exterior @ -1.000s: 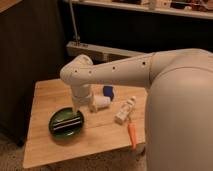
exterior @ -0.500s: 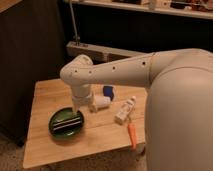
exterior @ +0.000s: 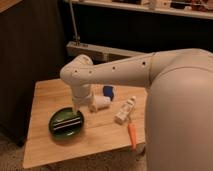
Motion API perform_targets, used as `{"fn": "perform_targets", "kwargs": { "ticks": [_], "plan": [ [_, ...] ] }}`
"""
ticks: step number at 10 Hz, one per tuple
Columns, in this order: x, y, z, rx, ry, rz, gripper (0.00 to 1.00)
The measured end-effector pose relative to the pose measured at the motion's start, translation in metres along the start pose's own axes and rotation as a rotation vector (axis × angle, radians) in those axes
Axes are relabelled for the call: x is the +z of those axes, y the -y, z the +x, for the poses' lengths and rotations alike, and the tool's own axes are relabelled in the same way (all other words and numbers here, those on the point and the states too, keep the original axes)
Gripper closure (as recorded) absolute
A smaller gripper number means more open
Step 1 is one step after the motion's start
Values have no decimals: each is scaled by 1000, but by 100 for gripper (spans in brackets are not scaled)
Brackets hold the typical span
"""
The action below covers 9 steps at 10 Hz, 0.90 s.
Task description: Drag the pepper across the table
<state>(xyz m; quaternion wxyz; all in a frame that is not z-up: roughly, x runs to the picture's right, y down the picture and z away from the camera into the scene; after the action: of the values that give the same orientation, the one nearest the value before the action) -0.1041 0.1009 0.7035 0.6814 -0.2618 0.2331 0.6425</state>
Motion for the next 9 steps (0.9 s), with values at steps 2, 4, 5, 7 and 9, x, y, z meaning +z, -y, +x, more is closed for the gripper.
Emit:
{"fn": "perform_targets", "kwargs": {
  "ticks": [2,4,5,7,9],
  "plan": [
    [0,0,0,0,0,0,35],
    [0,1,1,-1,1,2,35],
    [-3,7,1,-4,16,5,35],
    [-11,31,7,-7,50,9,35],
    [-22,72,25,6,86,16,35]
  ]
}}
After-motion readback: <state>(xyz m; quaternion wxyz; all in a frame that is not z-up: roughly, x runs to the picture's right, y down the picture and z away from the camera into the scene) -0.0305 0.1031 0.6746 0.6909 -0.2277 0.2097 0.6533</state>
